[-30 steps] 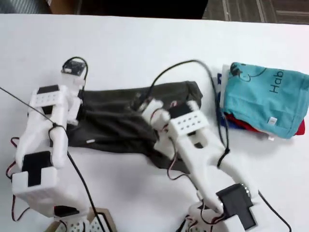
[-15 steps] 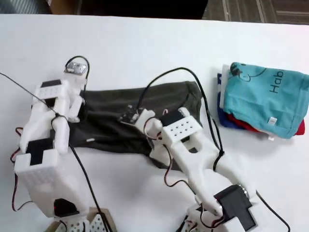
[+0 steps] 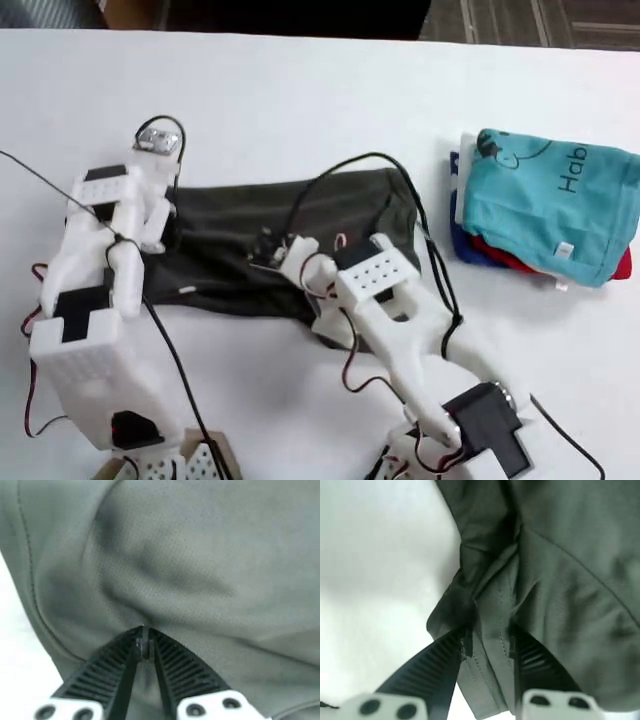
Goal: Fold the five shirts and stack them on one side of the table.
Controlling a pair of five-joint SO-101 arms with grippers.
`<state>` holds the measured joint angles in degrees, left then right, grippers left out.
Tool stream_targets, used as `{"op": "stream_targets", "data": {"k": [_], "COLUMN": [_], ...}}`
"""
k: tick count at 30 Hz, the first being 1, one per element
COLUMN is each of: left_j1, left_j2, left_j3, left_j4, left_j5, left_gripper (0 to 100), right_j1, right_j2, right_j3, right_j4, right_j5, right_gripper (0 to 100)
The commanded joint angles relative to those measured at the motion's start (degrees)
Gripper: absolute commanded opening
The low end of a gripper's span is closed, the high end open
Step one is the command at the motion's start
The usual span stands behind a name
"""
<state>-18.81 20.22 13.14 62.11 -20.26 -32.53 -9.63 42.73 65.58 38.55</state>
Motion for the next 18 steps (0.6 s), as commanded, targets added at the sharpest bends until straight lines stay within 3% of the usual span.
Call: {"op": "stream_targets", "data": {"k": [1, 5, 8, 18], "left_j1": [-0.44, -0.44, -0.44, -0.35], "left_j2": [0.26, 0.26, 0.26, 0.26], "left_j3": [-1.71, -1.71, -1.71, -1.63], "left_j4": [0.09, 0.09, 0.09, 0.09], "left_j5": [0.35, 0.26, 0.18, 0.09], "left_gripper": [3, 3, 3, 3], "right_j1": [0.04, 0.13, 0.13, 0.13], "right_j2": [-2.07, -2.07, -2.42, -2.77], "right_j3": [1.14, 1.05, 0.79, -2.64], "right_j4": [-2.68, -3.47, -4.44, -2.15], "right_j5": [0.35, 0.35, 0.35, 0.35], "right_gripper": [12.8, 11.0, 1.3, 2.1]}}
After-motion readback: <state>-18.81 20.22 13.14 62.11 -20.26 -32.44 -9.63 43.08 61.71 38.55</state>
